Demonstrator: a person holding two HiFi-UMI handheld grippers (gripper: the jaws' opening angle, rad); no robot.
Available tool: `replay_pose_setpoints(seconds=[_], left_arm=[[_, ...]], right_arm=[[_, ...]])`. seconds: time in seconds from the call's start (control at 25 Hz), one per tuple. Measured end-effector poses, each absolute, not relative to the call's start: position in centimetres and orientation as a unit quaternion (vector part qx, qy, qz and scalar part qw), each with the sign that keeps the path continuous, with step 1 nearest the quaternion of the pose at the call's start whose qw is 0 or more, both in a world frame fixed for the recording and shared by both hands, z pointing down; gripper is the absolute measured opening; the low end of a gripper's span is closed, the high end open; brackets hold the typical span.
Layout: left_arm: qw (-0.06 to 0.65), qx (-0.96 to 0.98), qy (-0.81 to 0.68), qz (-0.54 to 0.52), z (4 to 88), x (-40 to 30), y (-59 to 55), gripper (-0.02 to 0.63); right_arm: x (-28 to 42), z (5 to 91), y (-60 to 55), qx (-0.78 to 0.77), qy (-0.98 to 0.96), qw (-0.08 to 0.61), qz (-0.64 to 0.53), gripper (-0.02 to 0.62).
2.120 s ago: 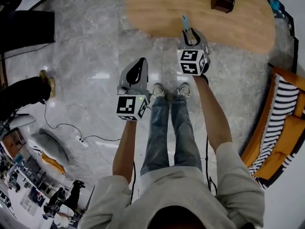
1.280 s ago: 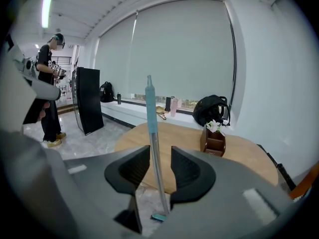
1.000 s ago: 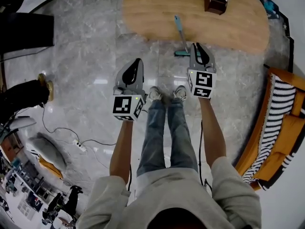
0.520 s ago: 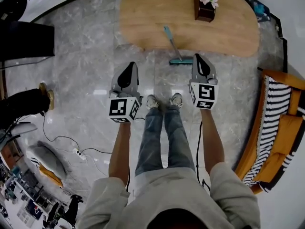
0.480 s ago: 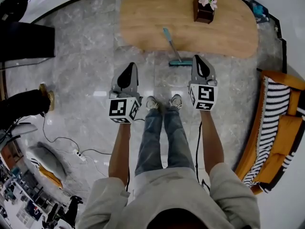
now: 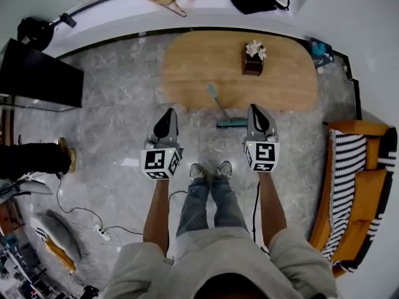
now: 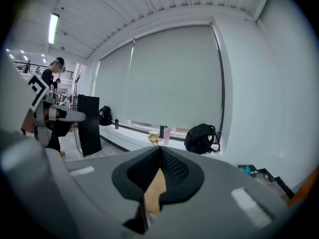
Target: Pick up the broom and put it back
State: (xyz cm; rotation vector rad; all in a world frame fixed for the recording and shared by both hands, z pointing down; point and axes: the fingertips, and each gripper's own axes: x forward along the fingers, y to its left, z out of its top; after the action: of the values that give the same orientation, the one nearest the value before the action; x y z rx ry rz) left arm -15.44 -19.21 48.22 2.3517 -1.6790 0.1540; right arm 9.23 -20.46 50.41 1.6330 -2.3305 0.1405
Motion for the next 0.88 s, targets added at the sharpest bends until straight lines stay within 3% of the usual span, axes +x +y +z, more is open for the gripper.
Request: replay_pose_setpoints(seconds=[0.88], left_arm=[[0.073, 0.798, -0.597, 0.034, 34.1, -16.9, -17.8, 0.002]], right_arm=[[11.5, 35.1, -19.2, 0.579, -0.808, 0.108, 0.002, 0.0]])
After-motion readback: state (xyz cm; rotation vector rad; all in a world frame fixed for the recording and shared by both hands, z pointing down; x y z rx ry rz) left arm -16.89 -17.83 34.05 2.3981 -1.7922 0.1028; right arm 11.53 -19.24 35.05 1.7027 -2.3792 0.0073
